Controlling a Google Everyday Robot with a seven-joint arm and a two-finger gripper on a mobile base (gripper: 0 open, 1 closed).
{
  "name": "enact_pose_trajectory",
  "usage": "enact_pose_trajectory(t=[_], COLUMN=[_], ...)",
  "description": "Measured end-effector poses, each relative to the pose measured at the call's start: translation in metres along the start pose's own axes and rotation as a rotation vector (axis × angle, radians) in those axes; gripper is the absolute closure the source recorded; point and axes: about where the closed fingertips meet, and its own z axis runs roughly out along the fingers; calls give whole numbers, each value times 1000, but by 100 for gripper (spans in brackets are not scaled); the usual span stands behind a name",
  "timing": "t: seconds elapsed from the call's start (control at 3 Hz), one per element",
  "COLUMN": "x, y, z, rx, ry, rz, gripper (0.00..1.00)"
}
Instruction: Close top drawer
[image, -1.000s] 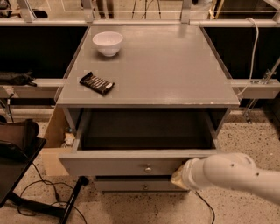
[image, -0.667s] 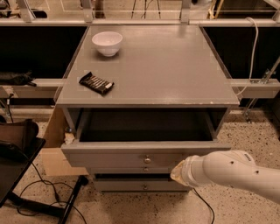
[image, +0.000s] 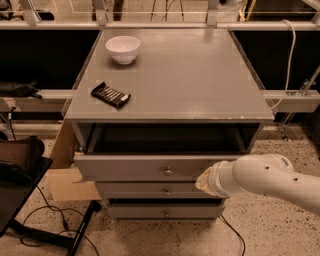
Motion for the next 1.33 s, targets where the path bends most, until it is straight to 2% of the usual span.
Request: enact_pose_trajectory(t=[0.33,0.67,1.33], x=[-20,-22,-22], y=[-46,-48,-48], z=[-15,-18,-18], rx=[51,57,57], ry=[-13,-15,-15], rz=[-27,-30,-30], gripper=[100,83,37])
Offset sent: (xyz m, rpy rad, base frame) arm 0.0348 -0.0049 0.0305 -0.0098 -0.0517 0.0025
